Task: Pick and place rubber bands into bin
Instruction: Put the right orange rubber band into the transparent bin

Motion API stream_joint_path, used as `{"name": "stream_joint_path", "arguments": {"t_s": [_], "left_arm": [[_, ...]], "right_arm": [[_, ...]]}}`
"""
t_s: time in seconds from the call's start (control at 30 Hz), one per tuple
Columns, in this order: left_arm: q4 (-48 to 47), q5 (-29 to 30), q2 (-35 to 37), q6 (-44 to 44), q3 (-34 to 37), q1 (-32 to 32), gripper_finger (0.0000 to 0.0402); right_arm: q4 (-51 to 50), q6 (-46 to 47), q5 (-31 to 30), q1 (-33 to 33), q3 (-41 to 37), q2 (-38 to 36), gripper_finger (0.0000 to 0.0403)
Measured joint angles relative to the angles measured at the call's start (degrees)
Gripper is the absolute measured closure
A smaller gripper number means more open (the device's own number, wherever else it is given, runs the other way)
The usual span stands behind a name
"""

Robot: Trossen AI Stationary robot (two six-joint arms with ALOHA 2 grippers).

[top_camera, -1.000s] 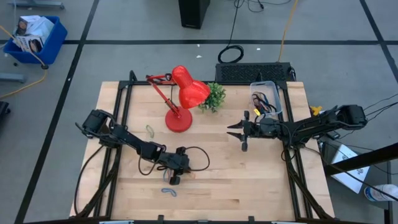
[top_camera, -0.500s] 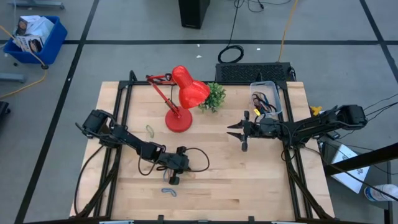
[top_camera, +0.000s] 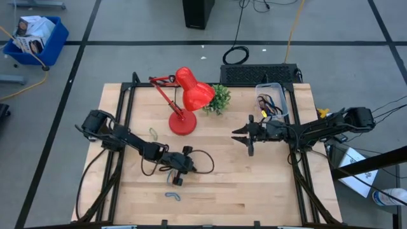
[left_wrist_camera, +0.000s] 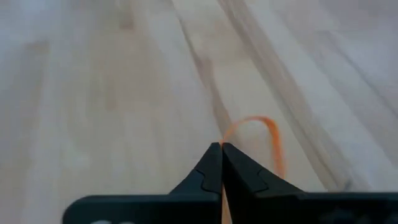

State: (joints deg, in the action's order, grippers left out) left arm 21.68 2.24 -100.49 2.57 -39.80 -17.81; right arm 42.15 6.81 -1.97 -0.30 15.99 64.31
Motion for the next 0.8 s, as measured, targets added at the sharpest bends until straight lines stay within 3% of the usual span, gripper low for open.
{"name": "stream_joint_path", "arguments": {"t_s": [0.2, 0.3, 0.8], "left_arm": [[2.6, 1.5, 3.5, 1.5, -0.1, 3.2, 0.0397], [6.0, 2.9, 4.4, 3.4, -0.4, 5.0, 0.0394], [5.1, 3.8, 5.4, 23.4, -9.4, 11.0, 0.0393]], "right_arm": [[5.7, 1.5, 8.1, 0.0, 0.0, 0.0, 0.0298], [6.1, 0.4, 7.8, 0.0, 0.0, 0.0, 0.0298], [10.9, -1.7, 6.2, 1.2, 0.0, 0.0, 0.0298]]}}
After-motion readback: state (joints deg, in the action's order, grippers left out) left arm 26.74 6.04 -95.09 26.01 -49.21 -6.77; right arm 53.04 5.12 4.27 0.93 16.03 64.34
